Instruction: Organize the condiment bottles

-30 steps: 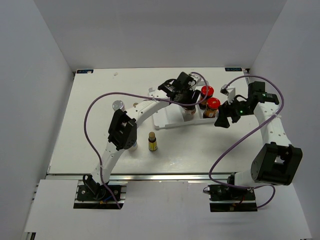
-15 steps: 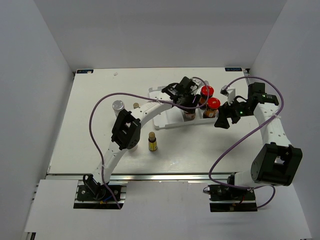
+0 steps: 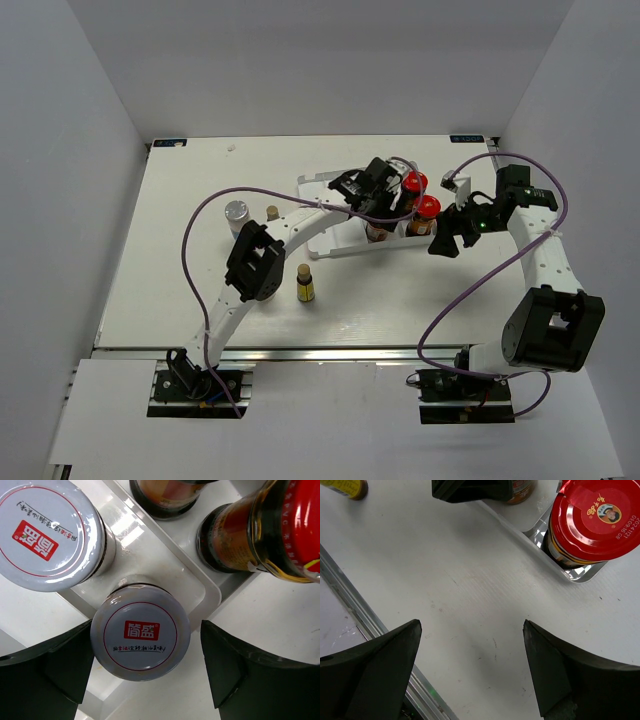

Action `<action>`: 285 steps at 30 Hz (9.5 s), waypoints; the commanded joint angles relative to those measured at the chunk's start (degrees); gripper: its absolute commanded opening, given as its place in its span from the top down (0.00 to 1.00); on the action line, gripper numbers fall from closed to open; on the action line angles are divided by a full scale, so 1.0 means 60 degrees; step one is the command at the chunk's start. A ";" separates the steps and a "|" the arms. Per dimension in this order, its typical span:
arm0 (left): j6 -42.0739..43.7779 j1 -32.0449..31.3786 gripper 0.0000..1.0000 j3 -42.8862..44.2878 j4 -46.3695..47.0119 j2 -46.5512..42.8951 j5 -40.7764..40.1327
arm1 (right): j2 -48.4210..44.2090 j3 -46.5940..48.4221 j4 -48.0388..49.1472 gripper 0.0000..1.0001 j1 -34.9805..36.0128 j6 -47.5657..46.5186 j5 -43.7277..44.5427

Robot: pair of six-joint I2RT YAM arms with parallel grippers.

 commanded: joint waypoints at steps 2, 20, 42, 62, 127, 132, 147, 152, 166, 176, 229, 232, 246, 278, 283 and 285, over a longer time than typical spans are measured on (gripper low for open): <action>0.0006 -0.0128 0.09 0.0221 0.0080 -0.0620 -0.0142 | -0.0260 -0.0082 0.0073 0.12 -0.0045 -0.0191 -0.0355; -0.0359 0.0032 0.05 -0.1401 -0.0931 -0.4905 -0.1855 | -0.2397 -0.2085 0.1196 0.11 0.4136 -0.2671 -0.0694; -0.2088 0.0472 0.02 -0.5228 -0.2249 -1.1078 -0.4639 | 0.0940 -0.1241 0.8964 0.12 0.9228 0.3997 0.2179; -0.2088 0.0458 0.02 -0.5521 -0.2249 -1.1518 -0.5137 | 0.1805 -0.0756 0.8408 0.20 0.9594 0.3822 0.2149; -0.2235 0.0472 0.02 -0.5946 -0.2088 -1.1870 -0.5342 | 0.1776 0.2040 0.7148 1.00 0.8262 0.4305 0.2164; -0.2191 0.0458 0.02 -0.6019 -0.2001 -1.1826 -0.5342 | 0.2318 0.2612 0.7192 1.00 0.7632 0.4378 0.2441; -0.1942 0.0472 0.02 -0.5902 -0.1898 -1.1401 -0.5123 | 0.4895 0.5248 0.7016 1.00 0.6006 0.3807 0.2999; -0.1971 0.0473 0.02 -0.6180 -0.1810 -1.1357 -0.5137 | 0.5525 0.5674 0.7045 1.00 0.5727 0.3763 0.3072; -0.1781 0.0604 0.02 -0.6942 -0.1342 -1.0303 -0.4815 | 0.6112 0.5425 0.7163 0.66 0.5419 0.3573 0.2809; -0.1634 0.1337 0.02 -0.6577 -0.1283 -0.8956 -0.4390 | 0.5805 0.5235 0.7134 0.11 0.5317 0.3778 0.2765; -0.2044 0.2904 0.54 -0.5624 -0.2088 -0.5586 -0.2867 | 0.1542 0.2657 0.6650 0.11 0.2797 0.5184 0.1314; -0.2059 0.2904 0.68 -0.5434 -0.2161 -0.5556 -0.2866 | 0.1483 0.2613 0.6606 0.11 0.2783 0.5140 0.1329; -0.1839 0.2553 1.00 -0.2564 -0.3275 -0.5703 -0.1669 | 0.1103 0.2276 0.6460 0.11 0.2738 0.5096 0.1197; -0.1049 0.0356 1.00 0.0103 -0.2337 -0.2364 -0.1020 | 0.0429 0.1412 0.6679 0.11 0.2431 0.5228 0.1197; -0.0814 0.0195 1.00 0.0016 -0.2571 -0.2290 -0.1620 | 0.0399 0.1324 0.6679 0.11 0.2431 0.5242 0.1153; -0.0770 0.0150 1.00 -0.0144 -0.2572 -0.2290 -0.1738 | 0.0399 0.1294 0.6679 0.11 0.2431 0.5272 0.1095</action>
